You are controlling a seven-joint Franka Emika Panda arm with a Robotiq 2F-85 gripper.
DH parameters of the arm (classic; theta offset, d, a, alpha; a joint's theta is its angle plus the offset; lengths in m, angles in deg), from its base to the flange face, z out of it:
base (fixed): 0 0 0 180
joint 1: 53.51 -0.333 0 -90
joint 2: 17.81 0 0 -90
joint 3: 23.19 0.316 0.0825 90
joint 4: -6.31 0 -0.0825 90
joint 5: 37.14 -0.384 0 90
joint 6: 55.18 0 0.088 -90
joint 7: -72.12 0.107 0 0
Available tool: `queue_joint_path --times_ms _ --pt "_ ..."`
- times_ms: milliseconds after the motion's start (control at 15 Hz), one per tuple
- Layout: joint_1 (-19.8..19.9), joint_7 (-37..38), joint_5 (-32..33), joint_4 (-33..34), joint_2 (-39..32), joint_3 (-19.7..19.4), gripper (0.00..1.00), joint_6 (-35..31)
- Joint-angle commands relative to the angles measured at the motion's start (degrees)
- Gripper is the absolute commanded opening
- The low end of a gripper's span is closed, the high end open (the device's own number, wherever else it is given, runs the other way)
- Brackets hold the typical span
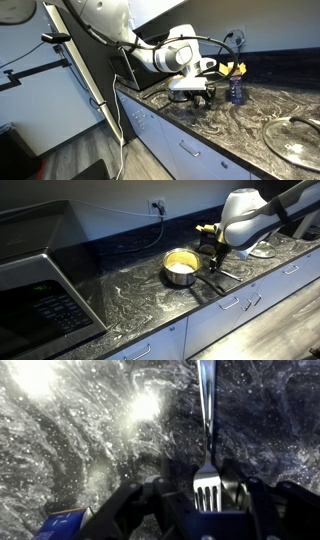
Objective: Change the position of the fork to face the right side
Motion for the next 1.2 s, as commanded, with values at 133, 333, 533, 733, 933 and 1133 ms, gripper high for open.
queue_joint_path --times_ms 133,333,533,733,933,1133 --pt "0.54 1.96 1.25 1.71 0.1 0.15 0.1 2.27" --pt "0.45 2.83 1.35 1.4 0.97 -0.13 0.07 2.42" --pt "0.2 9.63 0.27 0.61 3.44 -1.8 0.07 4.44" --pt "1.3 16.15 -0.49 0.18 6.04 -4.02 0.07 7.2" --pt "2.8 21.63 -0.91 0.13 7.91 -6.56 0.07 10.2" --pt "3.42 28.37 -0.51 0.88 7.94 -8.85 0.07 13.19"
